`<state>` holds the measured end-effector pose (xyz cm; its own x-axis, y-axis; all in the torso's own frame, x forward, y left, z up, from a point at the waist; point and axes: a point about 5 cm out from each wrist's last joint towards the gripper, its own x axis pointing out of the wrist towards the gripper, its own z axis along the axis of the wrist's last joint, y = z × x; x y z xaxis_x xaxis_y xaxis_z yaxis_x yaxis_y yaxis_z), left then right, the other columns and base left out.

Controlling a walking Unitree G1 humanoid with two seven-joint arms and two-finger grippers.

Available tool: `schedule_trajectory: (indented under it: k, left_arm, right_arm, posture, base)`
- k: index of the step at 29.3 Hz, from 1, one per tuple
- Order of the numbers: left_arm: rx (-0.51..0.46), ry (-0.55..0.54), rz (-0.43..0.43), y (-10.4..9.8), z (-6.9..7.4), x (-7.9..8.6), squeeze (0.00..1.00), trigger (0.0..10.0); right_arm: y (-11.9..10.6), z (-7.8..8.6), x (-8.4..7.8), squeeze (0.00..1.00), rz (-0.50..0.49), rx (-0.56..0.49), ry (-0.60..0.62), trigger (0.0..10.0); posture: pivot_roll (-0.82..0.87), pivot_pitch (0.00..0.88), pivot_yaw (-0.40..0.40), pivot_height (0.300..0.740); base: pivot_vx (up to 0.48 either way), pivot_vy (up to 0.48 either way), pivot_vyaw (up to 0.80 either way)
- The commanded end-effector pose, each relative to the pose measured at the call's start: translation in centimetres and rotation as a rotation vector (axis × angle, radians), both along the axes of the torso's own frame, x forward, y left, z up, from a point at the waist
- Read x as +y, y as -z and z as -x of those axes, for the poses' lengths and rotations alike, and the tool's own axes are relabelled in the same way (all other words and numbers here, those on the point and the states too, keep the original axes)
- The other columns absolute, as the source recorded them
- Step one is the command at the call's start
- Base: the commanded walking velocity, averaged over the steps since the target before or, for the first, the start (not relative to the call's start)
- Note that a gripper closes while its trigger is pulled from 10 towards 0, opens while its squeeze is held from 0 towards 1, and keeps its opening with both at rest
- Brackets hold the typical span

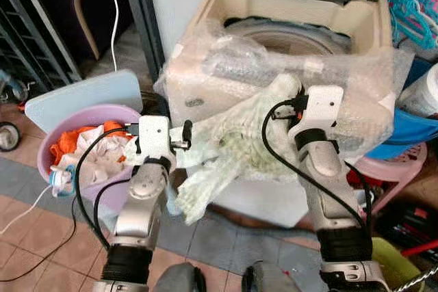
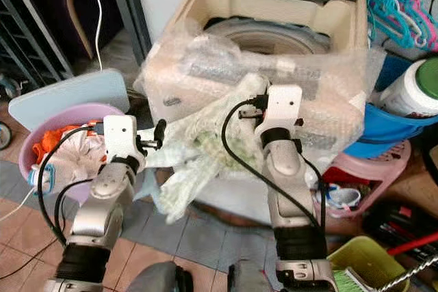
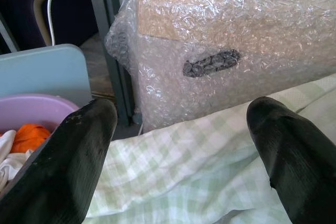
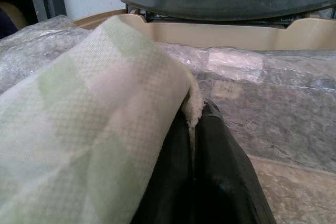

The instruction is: Clothes washing

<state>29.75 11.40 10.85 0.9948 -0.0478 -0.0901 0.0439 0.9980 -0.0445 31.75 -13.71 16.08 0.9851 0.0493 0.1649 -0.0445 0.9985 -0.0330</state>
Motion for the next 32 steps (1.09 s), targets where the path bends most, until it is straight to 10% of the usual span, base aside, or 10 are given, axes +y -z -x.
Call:
schedule_trajectory:
  k: [1, 11, 20, 32]
  left_arm:
    - [0.004, -0.010, 0.005, -0.1, 0.0, 0.1, 0.00, 10.0]
    - [0.011, -0.060, -0.018, 0.2, 0.5, 1.9, 0.00, 10.0]
    - [0.119, -0.111, -0.083, 2.4, 4.0, 5.2, 0.00, 10.0]
    - [0.094, -0.074, -0.049, 1.7, 3.2, 3.8, 0.00, 10.0]
  right_arm:
    - [-0.8, -0.1, -0.2, 0.00, -0.002, -0.038, 0.020, 10.0]
    - [-1.3, -0.2, -0.8, 0.00, 0.020, -0.072, 0.044, 10.0]
    - [-1.9, -0.7, -1.6, 0.00, 0.026, -0.093, 0.067, 10.0]
    - [-2.4, -0.8, -0.2, 0.00, 0.103, -0.144, 0.023, 10.0]
  posture:
    - [-0.01, 0.079, 0.048, 0.740]
    - [-0.02, 0.080, 0.058, 0.740]
    - [0.00, 0.081, 0.053, 0.740]
    - [-0.01, 0.070, 0.054, 0.740]
  base:
    - [0.000, 0.000, 0.00]
    - [0.000, 0.000, 0.00]
    - [0.000, 0.145, -0.15]
    - [0.000, 0.477, -0.25]
